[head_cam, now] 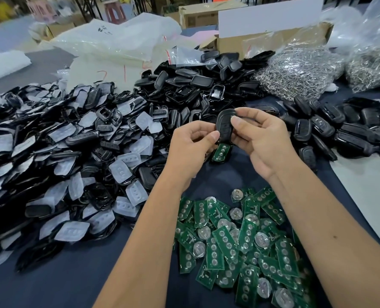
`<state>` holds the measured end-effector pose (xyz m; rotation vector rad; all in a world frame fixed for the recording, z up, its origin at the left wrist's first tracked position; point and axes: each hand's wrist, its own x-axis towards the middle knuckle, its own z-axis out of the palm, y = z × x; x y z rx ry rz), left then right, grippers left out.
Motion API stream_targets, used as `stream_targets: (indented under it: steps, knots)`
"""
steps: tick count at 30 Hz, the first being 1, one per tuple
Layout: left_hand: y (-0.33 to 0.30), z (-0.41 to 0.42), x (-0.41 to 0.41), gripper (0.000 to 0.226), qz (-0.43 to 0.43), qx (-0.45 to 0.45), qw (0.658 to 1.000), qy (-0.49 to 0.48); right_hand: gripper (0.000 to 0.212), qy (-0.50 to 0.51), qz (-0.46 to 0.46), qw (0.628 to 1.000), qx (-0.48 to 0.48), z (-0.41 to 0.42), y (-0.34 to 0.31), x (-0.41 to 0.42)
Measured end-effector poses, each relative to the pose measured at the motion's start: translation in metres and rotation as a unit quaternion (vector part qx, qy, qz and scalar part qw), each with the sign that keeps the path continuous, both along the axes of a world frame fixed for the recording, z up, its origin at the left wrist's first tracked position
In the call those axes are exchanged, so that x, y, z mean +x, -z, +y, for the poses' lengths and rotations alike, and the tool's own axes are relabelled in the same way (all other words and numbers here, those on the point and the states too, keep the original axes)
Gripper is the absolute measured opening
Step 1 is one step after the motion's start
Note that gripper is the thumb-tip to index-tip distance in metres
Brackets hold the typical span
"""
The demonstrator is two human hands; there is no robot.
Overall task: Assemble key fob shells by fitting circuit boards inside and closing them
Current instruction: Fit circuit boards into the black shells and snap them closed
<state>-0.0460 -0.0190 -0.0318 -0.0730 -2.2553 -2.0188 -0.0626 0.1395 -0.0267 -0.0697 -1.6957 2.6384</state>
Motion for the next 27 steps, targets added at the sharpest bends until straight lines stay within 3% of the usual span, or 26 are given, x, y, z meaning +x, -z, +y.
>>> stream_targets:
  steps: [7, 14, 20, 27]
  knots:
    - [0.002, 0.003, 0.000, 0.018, 0.000, 0.016, 1.000, -0.017, 0.017, 0.012, 0.009, 1.000, -0.011, -0.005, 0.000, 0.002]
    - [-0.001, 0.001, 0.001, 0.014, -0.043, 0.047, 0.997, 0.043, 0.017, -0.002, -0.013, 0.998, -0.057, -0.007, 0.000, 0.003]
    - [-0.002, -0.001, 0.001, 0.020, -0.054, 0.017, 0.998, 0.012, 0.012, 0.004, -0.029, 0.999, -0.015, -0.014, 0.001, 0.006]
    - [-0.004, -0.003, 0.001, 0.017, -0.061, 0.067, 0.995, 0.040, 0.019, -0.026, -0.016, 0.999, -0.024, -0.006, -0.001, 0.003]
